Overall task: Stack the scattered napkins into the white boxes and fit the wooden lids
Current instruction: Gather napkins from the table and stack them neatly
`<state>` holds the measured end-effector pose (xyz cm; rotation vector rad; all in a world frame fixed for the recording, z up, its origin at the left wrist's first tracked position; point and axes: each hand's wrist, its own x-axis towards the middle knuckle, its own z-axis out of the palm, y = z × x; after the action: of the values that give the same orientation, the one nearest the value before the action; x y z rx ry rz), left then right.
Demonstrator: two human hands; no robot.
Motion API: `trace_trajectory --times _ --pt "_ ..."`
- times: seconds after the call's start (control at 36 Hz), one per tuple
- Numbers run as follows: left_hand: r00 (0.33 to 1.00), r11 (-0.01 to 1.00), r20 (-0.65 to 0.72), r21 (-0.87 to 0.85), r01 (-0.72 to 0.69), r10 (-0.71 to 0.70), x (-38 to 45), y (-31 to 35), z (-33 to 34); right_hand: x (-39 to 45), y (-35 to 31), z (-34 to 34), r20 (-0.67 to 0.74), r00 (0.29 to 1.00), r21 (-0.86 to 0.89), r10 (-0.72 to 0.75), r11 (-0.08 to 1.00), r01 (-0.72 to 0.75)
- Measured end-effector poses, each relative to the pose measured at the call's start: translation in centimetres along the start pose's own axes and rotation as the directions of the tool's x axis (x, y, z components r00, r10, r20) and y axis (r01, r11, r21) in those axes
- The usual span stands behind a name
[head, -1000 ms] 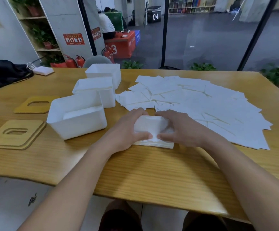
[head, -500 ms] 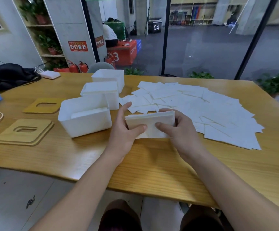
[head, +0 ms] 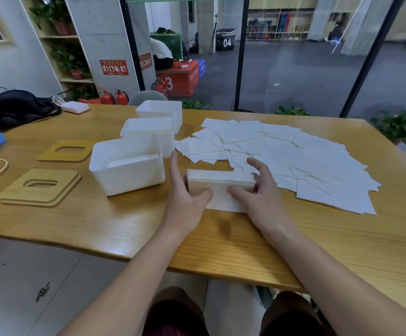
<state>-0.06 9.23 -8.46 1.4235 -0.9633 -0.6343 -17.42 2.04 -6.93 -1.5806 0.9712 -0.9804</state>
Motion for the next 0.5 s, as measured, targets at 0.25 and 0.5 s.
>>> trace_trajectory --times 0.25,0.5 --pt "1.0 1.0 0.001 0.024 0.003 -0.003 -0.3 -0.2 -0.5 -0.4 -0.1 1.2 0.034 0.999 -0.025 -0.005 1.0 0.006" --pt "0.999 0.999 0.005 0.022 -0.035 0.034 -0.5 0.1 0.7 1.0 0.1 1.9 -0.171 0.985 0.034 0.021 0.999 -0.016"
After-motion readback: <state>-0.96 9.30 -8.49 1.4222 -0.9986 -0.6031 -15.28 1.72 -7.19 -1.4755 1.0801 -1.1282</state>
